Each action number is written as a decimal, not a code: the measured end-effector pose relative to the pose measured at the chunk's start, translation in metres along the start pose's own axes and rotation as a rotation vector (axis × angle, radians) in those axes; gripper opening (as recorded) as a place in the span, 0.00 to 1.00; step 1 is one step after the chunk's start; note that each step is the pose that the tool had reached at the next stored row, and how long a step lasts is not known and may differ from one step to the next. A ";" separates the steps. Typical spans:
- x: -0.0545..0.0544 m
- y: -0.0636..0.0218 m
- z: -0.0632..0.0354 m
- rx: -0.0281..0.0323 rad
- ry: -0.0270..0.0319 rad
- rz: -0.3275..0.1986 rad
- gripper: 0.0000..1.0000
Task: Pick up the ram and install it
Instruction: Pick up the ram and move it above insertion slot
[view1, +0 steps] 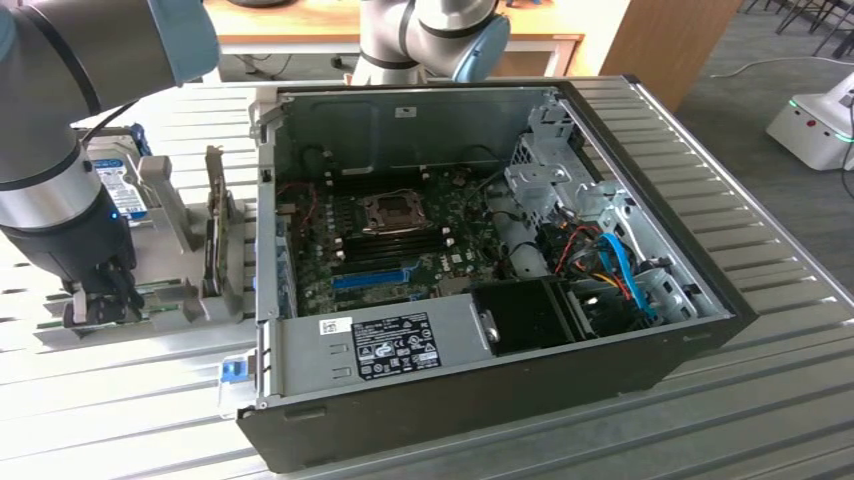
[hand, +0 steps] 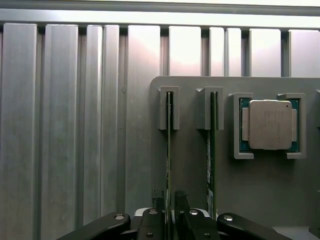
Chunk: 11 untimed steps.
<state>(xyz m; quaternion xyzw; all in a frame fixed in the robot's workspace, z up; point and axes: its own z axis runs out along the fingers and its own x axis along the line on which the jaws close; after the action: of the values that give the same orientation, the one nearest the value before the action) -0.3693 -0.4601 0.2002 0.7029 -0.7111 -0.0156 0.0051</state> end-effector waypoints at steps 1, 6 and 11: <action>0.000 0.0000 0.0000 -0.0001 0.0000 -0.001 0.23; 0.000 -0.0002 0.0000 -0.0001 0.0001 -0.005 0.23; 0.000 -0.0006 0.0000 -0.0007 0.0004 -0.012 0.23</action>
<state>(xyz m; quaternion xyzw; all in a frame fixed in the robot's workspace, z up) -0.3687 -0.4601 0.2002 0.7072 -0.7068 -0.0157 0.0054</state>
